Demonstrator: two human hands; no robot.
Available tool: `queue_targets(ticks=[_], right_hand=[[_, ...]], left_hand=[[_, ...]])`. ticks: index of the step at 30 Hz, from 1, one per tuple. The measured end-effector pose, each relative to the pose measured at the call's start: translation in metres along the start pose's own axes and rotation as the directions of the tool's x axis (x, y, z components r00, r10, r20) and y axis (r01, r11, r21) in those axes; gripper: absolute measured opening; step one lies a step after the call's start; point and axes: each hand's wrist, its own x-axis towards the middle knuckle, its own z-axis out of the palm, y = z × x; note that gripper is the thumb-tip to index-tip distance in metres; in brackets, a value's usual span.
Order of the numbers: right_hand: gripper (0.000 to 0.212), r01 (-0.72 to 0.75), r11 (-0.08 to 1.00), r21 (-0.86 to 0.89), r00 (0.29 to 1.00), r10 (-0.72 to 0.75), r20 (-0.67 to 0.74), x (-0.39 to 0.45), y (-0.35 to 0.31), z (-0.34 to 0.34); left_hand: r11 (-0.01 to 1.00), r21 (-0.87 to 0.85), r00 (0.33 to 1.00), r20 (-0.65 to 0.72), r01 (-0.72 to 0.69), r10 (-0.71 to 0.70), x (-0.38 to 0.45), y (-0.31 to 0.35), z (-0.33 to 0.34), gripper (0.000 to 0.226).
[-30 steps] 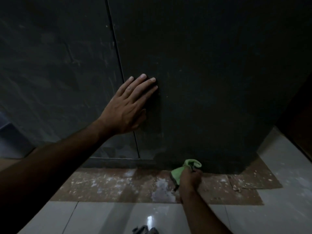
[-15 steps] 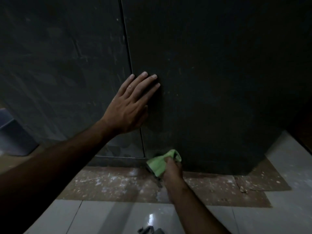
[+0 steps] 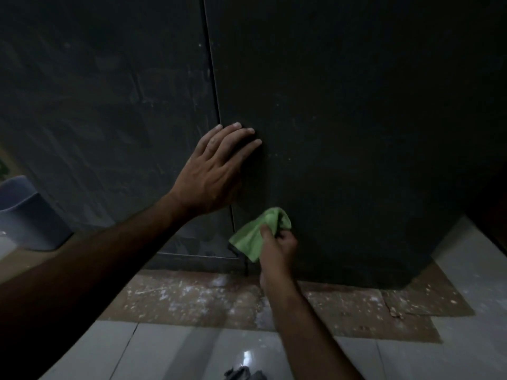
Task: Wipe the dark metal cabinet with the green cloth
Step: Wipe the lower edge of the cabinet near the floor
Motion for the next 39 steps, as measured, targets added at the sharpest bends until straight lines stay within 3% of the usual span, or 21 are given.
queue_targets(ticks=[2, 4, 9, 12, 14, 16, 18, 21, 23, 25, 27, 29, 31, 33, 36, 37, 39], right_hand=[[0.026, 0.092, 0.996, 0.017, 0.989, -0.094, 0.116, -0.005, -0.013, 0.012], [0.026, 0.101, 0.995, -0.012, 0.986, -0.098, 0.135, -0.006, -0.007, 0.008], [0.031, -0.058, 0.954, -0.296, 0.997, 0.039, -0.069, 0.0, 0.043, -0.036], [0.03, 0.107, 0.93, -0.352, 0.987, -0.143, -0.078, -0.006, 0.031, -0.035], [0.034, 0.361, 0.875, -0.323, 0.923, -0.385, -0.01, -0.019, -0.001, -0.016], [0.039, 0.647, 0.69, -0.324, 0.741, -0.668, 0.058, -0.028, -0.039, 0.003], [0.041, 0.824, 0.446, -0.349, 0.512, -0.85, 0.124, -0.026, -0.078, 0.017], [0.046, 0.841, 0.026, -0.541, 0.202, -0.942, 0.269, -0.007, -0.109, 0.031], [0.049, 0.773, -0.261, -0.579, 0.06, -0.878, 0.475, 0.006, -0.093, 0.032], [0.047, 0.687, -0.572, -0.448, -0.032, -0.64, 0.768, 0.018, -0.052, 0.014], [0.042, 0.599, -0.773, -0.21, 0.017, -0.25, 0.968, 0.028, -0.006, -0.016], [0.033, 0.593, -0.8, -0.092, 0.126, -0.022, 0.992, 0.033, 0.015, -0.038], [0.041, 0.632, -0.767, -0.106, 0.182, 0.014, 0.983, 0.037, 0.011, -0.038], [0.05, 0.646, -0.738, -0.194, 0.123, -0.15, 0.981, 0.03, -0.012, -0.025], [0.051, 0.694, -0.626, -0.357, -0.054, -0.539, 0.841, 0.013, -0.078, 0.006], [0.051, 0.714, -0.563, -0.415, -0.068, -0.646, 0.76, 0.006, -0.109, 0.016], [0.057, 0.73, -0.397, -0.556, -0.028, -0.83, 0.557, -0.005, -0.175, 0.032]], left_hand=[[1.0, 0.006, 1.0, 0.007, 0.007, -0.007, -0.001, 0.0, -0.001, 0.055], [1.0, 0.014, 1.0, 0.008, 0.01, -0.011, -0.002, 0.0, -0.001, 0.054], [0.998, 0.059, 1.0, 0.014, 0.026, -0.026, -0.003, -0.006, -0.006, 0.063], [0.995, 0.078, 0.998, 0.015, 0.055, -0.056, -0.006, -0.015, -0.009, 0.073], [0.994, 0.082, 0.998, -0.015, 0.07, -0.069, -0.008, -0.021, -0.01, 0.071], [0.995, 0.062, 0.996, -0.045, 0.075, -0.072, -0.008, -0.024, -0.01, 0.061], [0.996, 0.017, 0.994, -0.076, 0.082, -0.08, -0.007, -0.024, -0.009, 0.053], [0.994, 0.006, 0.988, -0.11, 0.11, -0.109, -0.008, -0.03, -0.004, 0.052], [0.992, 0.009, 0.985, -0.123, 0.124, -0.122, -0.01, -0.034, -0.001, 0.053], [0.991, 0.0, 0.982, -0.133, 0.137, -0.135, -0.009, -0.033, 0.002, 0.053], [0.987, -0.014, 0.977, -0.141, 0.158, -0.158, -0.007, -0.029, 0.003, 0.053], [0.989, -0.006, 0.981, -0.127, 0.149, -0.149, -0.007, -0.03, 0.003, 0.054], [0.992, 0.019, 0.988, -0.095, 0.124, -0.122, -0.01, -0.034, 0.001, 0.054], [0.994, 0.025, 0.992, -0.074, 0.102, -0.1, -0.013, -0.036, -0.001, 0.055], [0.996, 0.015, 0.992, -0.086, 0.092, -0.09, -0.013, -0.037, -0.003, 0.056], [0.995, 0.014, 0.99, -0.103, 0.094, -0.092, -0.013, -0.037, -0.003, 0.056], [0.993, 0.013, 0.984, -0.137, 0.12, -0.117, -0.011, -0.036, -0.001, 0.058]])
